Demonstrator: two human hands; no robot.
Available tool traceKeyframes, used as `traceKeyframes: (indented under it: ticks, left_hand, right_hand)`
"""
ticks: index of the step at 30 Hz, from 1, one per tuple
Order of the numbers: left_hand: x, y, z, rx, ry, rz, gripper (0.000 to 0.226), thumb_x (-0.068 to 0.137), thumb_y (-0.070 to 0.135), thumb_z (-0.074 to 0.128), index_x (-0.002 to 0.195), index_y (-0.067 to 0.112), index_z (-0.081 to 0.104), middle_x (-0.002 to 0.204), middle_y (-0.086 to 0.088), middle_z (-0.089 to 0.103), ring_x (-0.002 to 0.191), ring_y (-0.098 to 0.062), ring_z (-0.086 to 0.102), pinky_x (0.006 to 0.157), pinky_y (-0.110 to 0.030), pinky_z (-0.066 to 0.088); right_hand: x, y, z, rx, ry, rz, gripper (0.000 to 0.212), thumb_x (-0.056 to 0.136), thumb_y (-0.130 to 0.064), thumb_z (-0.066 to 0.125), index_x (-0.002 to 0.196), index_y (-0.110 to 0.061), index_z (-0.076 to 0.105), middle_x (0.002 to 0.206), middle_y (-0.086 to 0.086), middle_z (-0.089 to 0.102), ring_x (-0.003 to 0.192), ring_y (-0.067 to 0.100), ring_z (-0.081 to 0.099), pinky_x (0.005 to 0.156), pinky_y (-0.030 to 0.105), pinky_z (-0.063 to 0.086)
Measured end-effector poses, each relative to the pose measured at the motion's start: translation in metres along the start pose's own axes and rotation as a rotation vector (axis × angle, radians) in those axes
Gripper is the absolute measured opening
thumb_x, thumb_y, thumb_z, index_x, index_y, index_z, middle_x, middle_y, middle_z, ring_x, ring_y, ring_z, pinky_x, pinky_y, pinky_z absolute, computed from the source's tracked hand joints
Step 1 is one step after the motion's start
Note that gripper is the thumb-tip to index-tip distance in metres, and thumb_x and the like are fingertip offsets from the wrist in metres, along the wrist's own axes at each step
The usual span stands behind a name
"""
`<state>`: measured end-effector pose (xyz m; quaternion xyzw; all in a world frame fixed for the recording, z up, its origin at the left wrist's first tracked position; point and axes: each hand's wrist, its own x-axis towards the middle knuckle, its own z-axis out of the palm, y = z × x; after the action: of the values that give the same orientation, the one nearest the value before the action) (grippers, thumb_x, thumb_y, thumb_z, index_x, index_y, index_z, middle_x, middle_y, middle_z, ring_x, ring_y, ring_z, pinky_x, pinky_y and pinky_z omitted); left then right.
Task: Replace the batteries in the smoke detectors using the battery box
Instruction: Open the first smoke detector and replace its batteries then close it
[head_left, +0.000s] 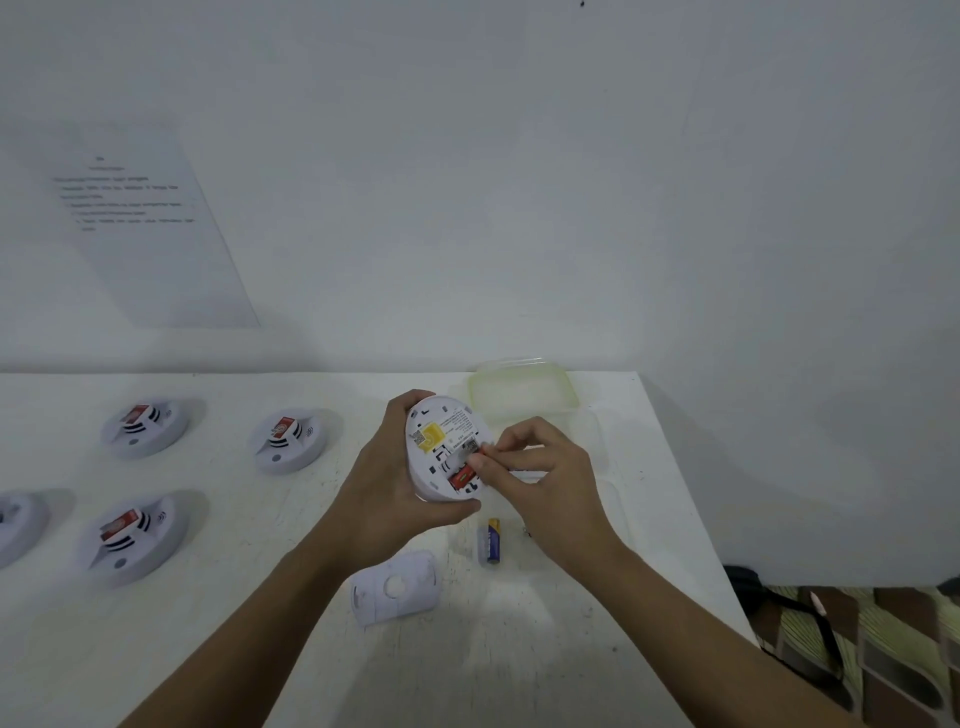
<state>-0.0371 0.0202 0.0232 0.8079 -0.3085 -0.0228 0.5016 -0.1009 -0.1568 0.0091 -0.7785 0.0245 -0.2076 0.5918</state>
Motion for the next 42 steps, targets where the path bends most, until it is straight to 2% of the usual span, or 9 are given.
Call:
traceKeyframes:
  ticks: [4, 9, 18, 24, 31, 34, 36, 39, 42]
  left_hand:
    - [0.0, 0.001, -0.003, 0.004, -0.006, 0.005, 0.091, 0.058, 0.038, 0.089, 0.131, 0.034, 0.035, 0.119, 0.026, 0.053, 0.114, -0.001, 0.056, 0.089, -0.016, 0.055]
    - [0.0, 0.0, -0.001, 0.0, 0.001, -0.003, 0.089, 0.059, 0.04, 0.088, 0.129, 0.038, 0.035, 0.118, 0.032, 0.051, 0.114, 0.004, 0.054, 0.087, -0.012, 0.052]
    - [0.007, 0.002, -0.004, -0.022, 0.0, 0.032, 0.092, 0.062, 0.031, 0.091, 0.135, 0.028, 0.037, 0.122, 0.016, 0.057, 0.116, -0.013, 0.06, 0.091, -0.032, 0.058]
    - [0.007, -0.004, -0.005, -0.033, -0.006, 0.006, 0.091, 0.061, 0.028, 0.091, 0.134, 0.029, 0.037, 0.119, 0.02, 0.056, 0.114, -0.008, 0.06, 0.09, -0.03, 0.058]
    - [0.01, -0.012, -0.006, -0.039, -0.002, -0.025, 0.094, 0.061, 0.02, 0.096, 0.134, 0.031, 0.038, 0.12, 0.023, 0.057, 0.114, -0.004, 0.06, 0.088, -0.028, 0.059]
    - [0.013, -0.018, -0.015, -0.049, 0.048, -0.047, 0.092, 0.06, 0.015, 0.096, 0.129, 0.034, 0.039, 0.117, 0.03, 0.057, 0.111, 0.003, 0.059, 0.084, -0.016, 0.055]
    - [0.015, -0.022, -0.018, -0.057, 0.068, -0.056, 0.091, 0.06, 0.009, 0.094, 0.128, 0.032, 0.038, 0.112, 0.036, 0.055, 0.11, 0.009, 0.057, 0.08, -0.009, 0.052]
    - [0.019, -0.03, -0.019, -0.074, 0.072, -0.067, 0.092, 0.06, 0.006, 0.093, 0.129, 0.032, 0.037, 0.111, 0.039, 0.054, 0.11, 0.012, 0.056, 0.079, -0.006, 0.05]
    - [0.024, -0.036, -0.018, -0.088, 0.049, -0.074, 0.093, 0.061, 0.01, 0.094, 0.131, 0.031, 0.038, 0.117, 0.033, 0.054, 0.116, 0.005, 0.056, 0.084, -0.01, 0.052]
  right_hand:
    - [0.002, 0.001, 0.0, -0.049, -0.013, -0.035, 0.024, 0.079, -0.033, 0.078, 0.096, -0.017, 0.082, 0.09, -0.01, 0.062, 0.093, 0.01, 0.065, 0.08, 0.027, 0.06]
    - [0.002, -0.003, -0.001, -0.025, 0.033, -0.104, 0.016, 0.074, -0.036, 0.078, 0.088, -0.029, 0.08, 0.086, -0.011, 0.065, 0.087, 0.008, 0.066, 0.072, 0.016, 0.056]
    - [0.006, 0.0, 0.001, -0.077, -0.063, -0.185, 0.007, 0.087, -0.026, 0.074, 0.084, -0.021, 0.071, 0.089, -0.001, 0.062, 0.089, 0.009, 0.066, 0.073, 0.018, 0.053]
    - [0.013, 0.01, 0.0, -0.059, -0.15, -0.07, 0.012, 0.09, -0.017, 0.074, 0.084, -0.008, 0.079, 0.091, -0.002, 0.064, 0.09, 0.006, 0.065, 0.074, 0.012, 0.05]
    - [0.037, 0.011, -0.026, 0.121, -0.065, 0.167, 0.017, 0.094, -0.019, 0.068, 0.091, -0.009, 0.081, 0.086, 0.006, 0.076, 0.083, 0.013, 0.069, 0.079, 0.029, 0.055]
    - [0.057, 0.023, -0.035, -0.016, 0.042, 0.203, 0.018, 0.095, -0.019, 0.067, 0.085, -0.012, 0.08, 0.076, 0.006, 0.074, 0.073, 0.014, 0.067, 0.069, 0.026, 0.053]
    - [0.071, 0.037, -0.036, -0.235, -0.014, 0.208, 0.017, 0.094, -0.018, 0.067, 0.081, -0.013, 0.078, 0.071, 0.0, 0.072, 0.064, 0.006, 0.065, 0.062, 0.018, 0.05]
    - [0.087, 0.055, -0.03, -0.528, -0.212, 0.191, 0.009, 0.092, -0.019, 0.068, 0.091, -0.015, 0.077, 0.085, -0.003, 0.073, 0.074, 0.011, 0.067, 0.07, 0.023, 0.053]
    - [0.096, 0.069, -0.02, -0.785, -0.41, 0.221, 0.023, 0.091, -0.023, 0.069, 0.112, -0.014, 0.071, 0.104, 0.0, 0.067, 0.093, 0.018, 0.064, 0.084, 0.031, 0.054]
